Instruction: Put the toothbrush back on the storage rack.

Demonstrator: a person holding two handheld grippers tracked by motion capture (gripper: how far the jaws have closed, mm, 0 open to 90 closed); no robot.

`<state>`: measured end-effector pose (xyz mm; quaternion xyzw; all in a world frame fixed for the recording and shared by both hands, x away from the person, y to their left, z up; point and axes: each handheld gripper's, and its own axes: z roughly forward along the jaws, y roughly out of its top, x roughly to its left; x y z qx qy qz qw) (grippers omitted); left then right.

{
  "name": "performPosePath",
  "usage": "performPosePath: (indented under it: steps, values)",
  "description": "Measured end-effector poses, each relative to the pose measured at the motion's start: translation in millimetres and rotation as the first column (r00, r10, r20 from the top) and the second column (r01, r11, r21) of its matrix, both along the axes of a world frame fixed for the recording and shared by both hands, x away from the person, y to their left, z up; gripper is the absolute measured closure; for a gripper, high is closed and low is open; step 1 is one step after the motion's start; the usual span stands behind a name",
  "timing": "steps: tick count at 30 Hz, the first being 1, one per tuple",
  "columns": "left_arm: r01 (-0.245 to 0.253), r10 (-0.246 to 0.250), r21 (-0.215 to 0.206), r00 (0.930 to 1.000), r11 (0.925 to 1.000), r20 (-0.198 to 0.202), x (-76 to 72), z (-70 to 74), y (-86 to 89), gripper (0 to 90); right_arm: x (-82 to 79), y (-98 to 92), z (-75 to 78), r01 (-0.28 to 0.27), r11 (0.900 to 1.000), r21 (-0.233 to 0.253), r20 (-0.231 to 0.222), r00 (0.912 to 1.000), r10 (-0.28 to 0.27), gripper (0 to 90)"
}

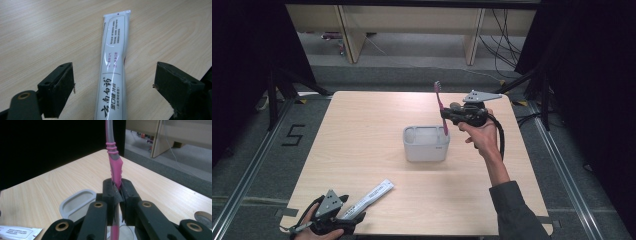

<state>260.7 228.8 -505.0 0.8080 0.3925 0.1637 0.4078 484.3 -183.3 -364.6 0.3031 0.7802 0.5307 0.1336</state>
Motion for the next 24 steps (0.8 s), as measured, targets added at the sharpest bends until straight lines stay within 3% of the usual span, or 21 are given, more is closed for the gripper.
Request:
performPosePath:
  steps: [2,3,5,7,9,10,11,12,13,18,24]
  values:
    - [-0.003,0.003,-0.001,1.0000,1.0000,0.001,0.0,-0.2,-0.1,15.4,2.9,1.5,-4.2,0.006,1.000,-0.010,-0.003,1.0000,-0.007,83.7]
    - [-0.006,0.006,-0.004,1.0000,1.0000,0.002,-0.2,-0.4,-0.3,15.4,5.3,2.0,-6.5,0.016,1.000,-0.015,0.025,0.9996,-0.015,83.6]
    - [-0.003,0.003,0.000,1.0000,1.0000,0.003,0.0,-0.4,-0.2,15.4,6.4,4.5,-9.5,0.006,1.000,-0.003,-0.001,1.0000,-0.006,83.7]
    - [-0.003,0.003,-0.001,1.0000,1.0000,0.002,-0.1,-0.4,-0.3,15.4,7.7,5.1,-11.3,0.014,1.000,-0.021,0.010,0.9999,-0.013,83.6]
    - [-0.004,0.004,-0.001,1.0000,1.0000,0.002,-0.1,-0.3,-0.4,15.4,7.5,6.5,-14.7,0.019,1.000,-0.006,-0.017,0.9997,-0.019,83.7]
    - [0.001,-0.001,0.005,1.0000,1.0000,-0.004,-0.4,0.4,-0.2,15.4,9.1,6.2,-16.8,0.018,1.000,-0.012,-0.006,0.9998,-0.018,83.6]
    - [0.010,-0.010,0.014,0.9999,0.9998,0.001,-0.1,0.3,0.7,15.4,8.8,6.3,-18.9,0.025,1.000,-0.006,-0.026,0.9993,-0.025,83.6]
    - [0.016,-0.016,0.022,0.9999,0.9996,0.001,0.0,0.6,1.3,15.4,10.9,5.1,-21.2,0.020,1.000,-0.014,-0.009,0.9998,-0.020,83.6]
    - [0.018,-0.018,0.023,0.9998,0.9996,-0.002,0.2,0.8,1.4,15.4,10.0,5.6,-23.2,0.026,1.000,-0.009,-0.032,0.9991,-0.026,83.6]
    - [0.023,-0.023,0.020,0.9997,0.9995,-0.008,-0.1,0.9,0.5,15.4,12.0,5.4,-30.9,0.034,0.999,-0.031,-0.024,0.9991,-0.035,83.6]
    - [0.017,-0.017,0.020,0.9998,0.9997,-0.009,0.0,0.3,0.3,15.4,13.2,6.5,-40.9,0.051,0.999,-0.018,-0.059,0.9969,-0.052,83.5]
